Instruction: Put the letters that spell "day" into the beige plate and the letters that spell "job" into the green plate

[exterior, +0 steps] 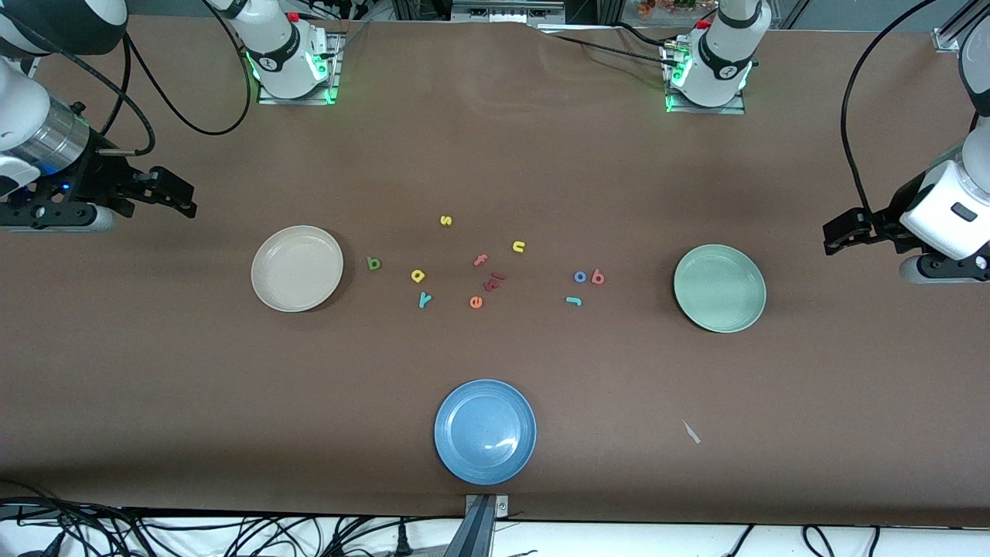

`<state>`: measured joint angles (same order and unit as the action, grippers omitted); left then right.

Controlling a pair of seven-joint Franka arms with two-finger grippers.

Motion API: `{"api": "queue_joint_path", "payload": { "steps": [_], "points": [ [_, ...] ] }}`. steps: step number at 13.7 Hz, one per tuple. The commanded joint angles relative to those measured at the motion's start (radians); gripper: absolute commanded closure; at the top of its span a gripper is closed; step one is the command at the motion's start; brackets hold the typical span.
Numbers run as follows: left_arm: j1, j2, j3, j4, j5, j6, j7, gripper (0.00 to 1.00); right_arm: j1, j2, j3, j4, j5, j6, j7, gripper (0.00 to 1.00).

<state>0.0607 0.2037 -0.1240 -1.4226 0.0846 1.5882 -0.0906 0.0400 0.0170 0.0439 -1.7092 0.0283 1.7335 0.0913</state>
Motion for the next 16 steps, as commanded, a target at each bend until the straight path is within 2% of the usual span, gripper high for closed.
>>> {"api": "queue_joint_path", "payload": {
  "steps": [1,16],
  "points": [
    [-0.001,-0.026,0.009,-0.021,-0.032,-0.005,0.017,0.0,-0.014,-0.002,0.013,0.011,-0.014,-0.015,-0.018,0.0],
    [-0.004,-0.02,0.007,-0.018,-0.032,-0.005,0.034,0.0,-0.014,-0.002,0.013,0.011,-0.014,-0.014,-0.018,0.0]
  ]
}}
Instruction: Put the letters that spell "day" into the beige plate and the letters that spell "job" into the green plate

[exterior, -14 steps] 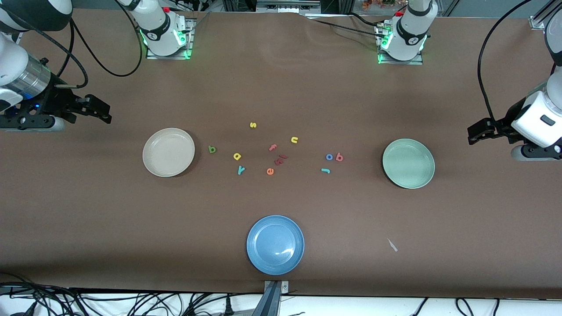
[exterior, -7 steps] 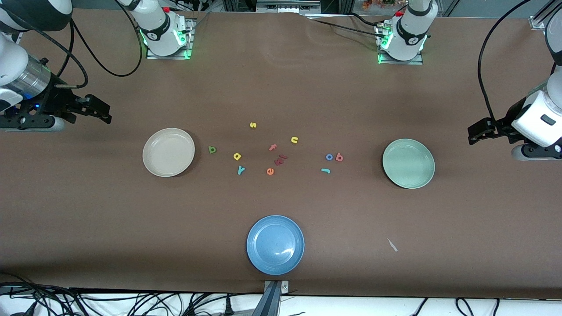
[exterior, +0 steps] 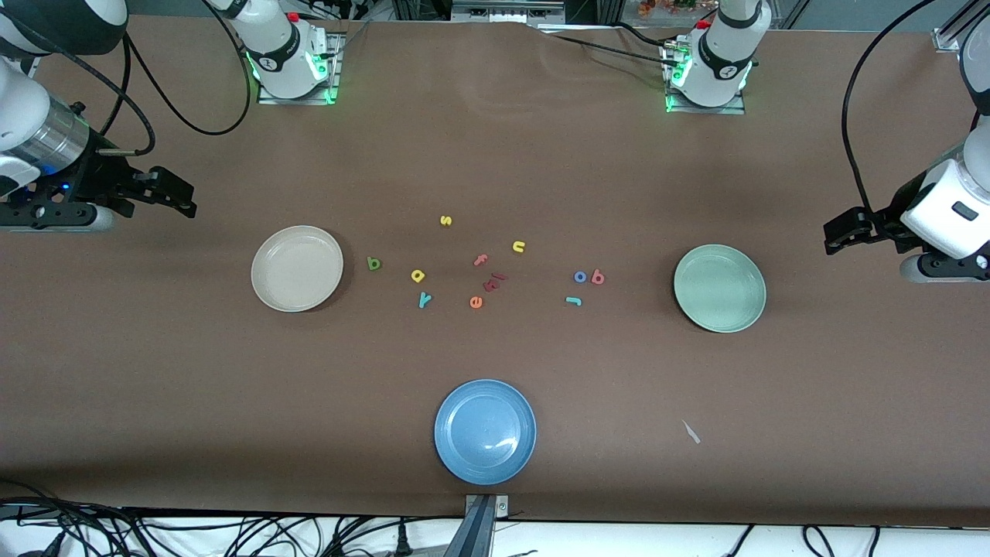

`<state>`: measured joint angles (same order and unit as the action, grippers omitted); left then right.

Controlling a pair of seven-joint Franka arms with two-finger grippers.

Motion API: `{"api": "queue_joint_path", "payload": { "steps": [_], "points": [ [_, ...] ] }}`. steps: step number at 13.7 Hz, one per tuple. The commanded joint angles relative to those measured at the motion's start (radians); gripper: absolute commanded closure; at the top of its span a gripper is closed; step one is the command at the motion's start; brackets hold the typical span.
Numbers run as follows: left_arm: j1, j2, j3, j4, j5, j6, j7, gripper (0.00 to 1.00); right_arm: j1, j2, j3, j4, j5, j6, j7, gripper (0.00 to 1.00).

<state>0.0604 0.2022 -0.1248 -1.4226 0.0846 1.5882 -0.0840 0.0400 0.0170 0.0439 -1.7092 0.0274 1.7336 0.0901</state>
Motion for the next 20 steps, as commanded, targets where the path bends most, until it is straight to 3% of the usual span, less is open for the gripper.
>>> {"api": "queue_joint_path", "payload": {
  "steps": [1,12,20],
  "points": [
    [-0.004,-0.018,0.008,-0.016,-0.032,-0.005,0.027,0.0,-0.014,-0.002,0.013,0.011,-0.014,-0.014,-0.017,0.0],
    [0.035,-0.017,0.008,-0.021,-0.167,-0.004,0.066,0.0,-0.014,-0.003,0.011,0.01,-0.012,-0.025,-0.017,0.0],
    [0.036,-0.017,0.01,-0.024,-0.158,-0.007,0.055,0.0,-0.014,-0.003,0.011,0.011,-0.012,-0.026,-0.017,0.0]
  ]
}}
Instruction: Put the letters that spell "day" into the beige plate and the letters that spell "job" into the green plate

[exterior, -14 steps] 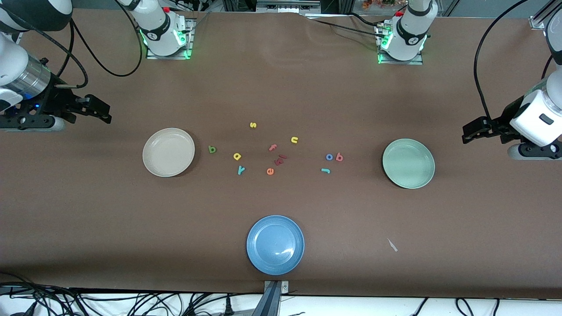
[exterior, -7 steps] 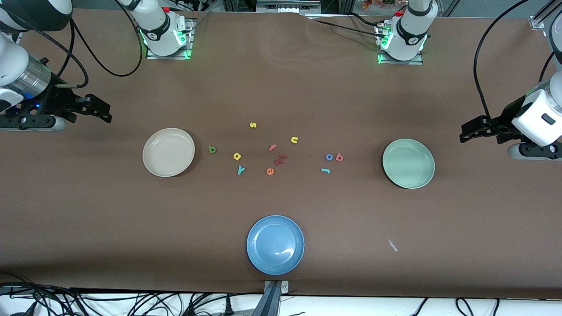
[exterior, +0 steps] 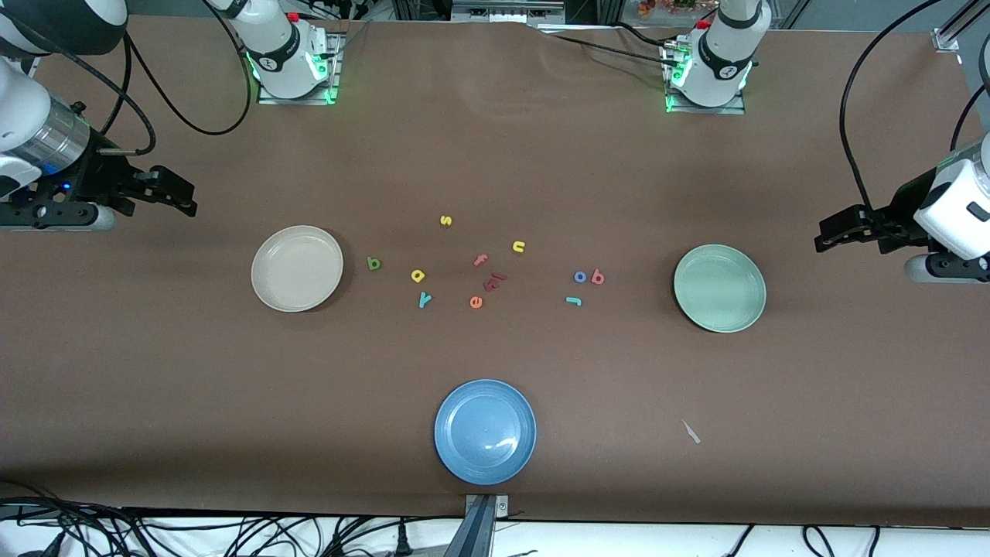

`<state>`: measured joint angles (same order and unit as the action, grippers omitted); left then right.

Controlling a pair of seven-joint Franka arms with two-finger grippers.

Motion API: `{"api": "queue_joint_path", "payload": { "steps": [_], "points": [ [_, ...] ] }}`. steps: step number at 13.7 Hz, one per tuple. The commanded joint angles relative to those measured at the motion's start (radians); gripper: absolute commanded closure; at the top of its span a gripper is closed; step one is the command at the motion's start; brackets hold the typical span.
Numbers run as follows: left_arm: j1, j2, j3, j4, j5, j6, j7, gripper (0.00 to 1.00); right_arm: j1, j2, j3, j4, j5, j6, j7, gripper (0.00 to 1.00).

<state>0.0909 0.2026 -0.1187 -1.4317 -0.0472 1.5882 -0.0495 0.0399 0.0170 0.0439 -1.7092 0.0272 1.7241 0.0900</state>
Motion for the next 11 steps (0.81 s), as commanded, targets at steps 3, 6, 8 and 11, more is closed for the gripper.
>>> {"api": "queue_joint_path", "payload": {
  "steps": [3,6,8,11],
  "points": [
    [0.006,-0.017,0.004,-0.015,-0.026,-0.007,0.022,0.0,-0.014,-0.003,0.013,0.01,-0.012,-0.017,-0.013,0.0],
    [0.006,-0.017,0.004,-0.015,-0.026,-0.007,0.022,0.01,-0.014,-0.003,0.013,0.011,-0.012,-0.015,-0.012,0.0],
    [0.006,-0.017,0.004,-0.016,-0.026,-0.011,0.023,0.01,-0.014,-0.003,0.013,0.011,-0.012,-0.017,-0.012,0.0],
    [0.006,-0.017,0.004,-0.015,-0.025,-0.034,0.028,0.04,-0.014,-0.003,0.014,0.011,-0.012,-0.017,-0.009,0.0]
  ]
}}
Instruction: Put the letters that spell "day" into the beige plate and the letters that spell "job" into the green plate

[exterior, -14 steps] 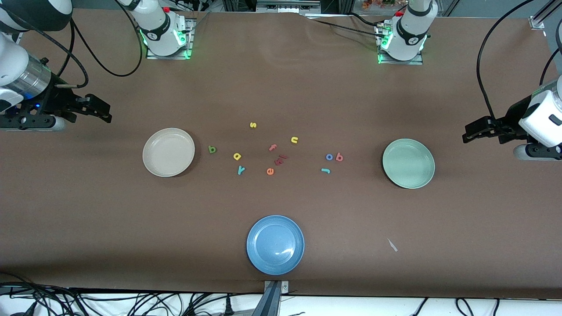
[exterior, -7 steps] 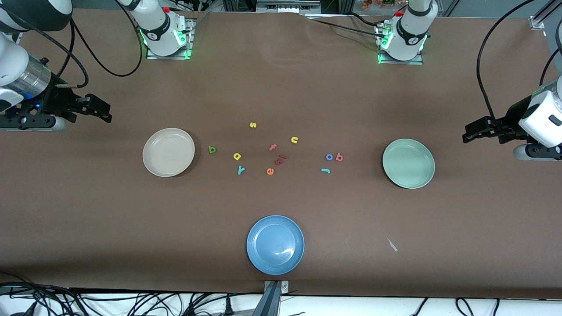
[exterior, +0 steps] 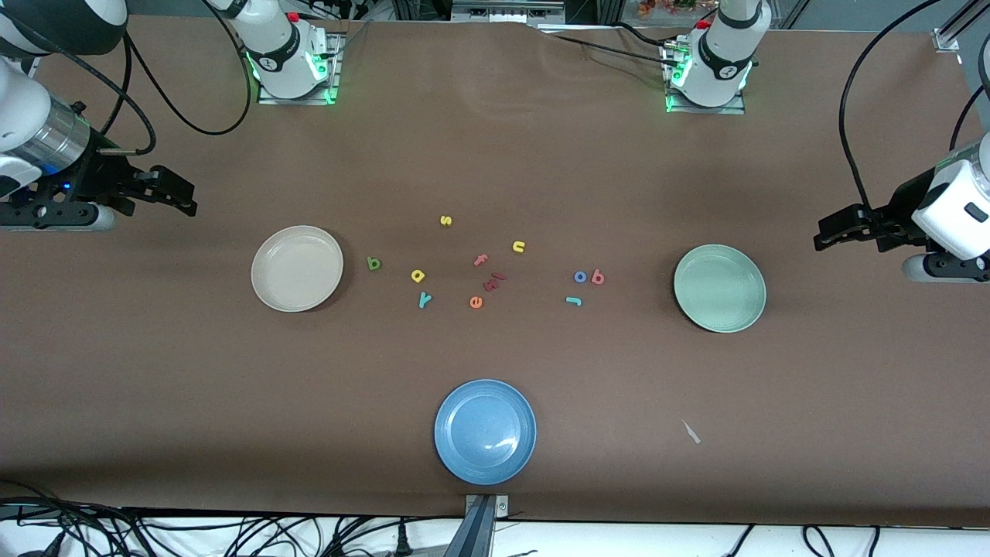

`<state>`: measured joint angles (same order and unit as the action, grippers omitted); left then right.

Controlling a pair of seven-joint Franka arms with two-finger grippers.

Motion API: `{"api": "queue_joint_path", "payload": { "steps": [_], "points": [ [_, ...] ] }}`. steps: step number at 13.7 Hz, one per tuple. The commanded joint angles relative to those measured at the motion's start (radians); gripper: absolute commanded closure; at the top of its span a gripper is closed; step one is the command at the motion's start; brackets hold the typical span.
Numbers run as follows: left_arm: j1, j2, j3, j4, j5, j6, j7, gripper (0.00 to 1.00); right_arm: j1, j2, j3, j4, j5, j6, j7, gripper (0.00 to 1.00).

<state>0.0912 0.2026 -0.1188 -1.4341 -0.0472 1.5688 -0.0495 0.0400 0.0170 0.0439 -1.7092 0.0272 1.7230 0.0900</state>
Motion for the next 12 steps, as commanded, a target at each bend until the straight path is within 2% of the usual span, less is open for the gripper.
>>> {"api": "queue_joint_path", "payload": {
  "steps": [1,4,12],
  "points": [
    [0.005,-0.017,0.004,-0.012,-0.025,-0.015,0.028,0.06,-0.014,-0.003,0.014,0.011,-0.01,-0.016,-0.009,0.0],
    [0.01,-0.017,0.005,-0.005,-0.026,-0.015,0.03,0.02,-0.014,-0.003,0.014,0.011,-0.012,-0.016,-0.01,0.0],
    [0.01,-0.017,0.005,-0.005,-0.025,-0.015,0.028,0.01,-0.014,-0.003,0.013,0.011,-0.01,-0.016,-0.01,0.0]
  ]
}}
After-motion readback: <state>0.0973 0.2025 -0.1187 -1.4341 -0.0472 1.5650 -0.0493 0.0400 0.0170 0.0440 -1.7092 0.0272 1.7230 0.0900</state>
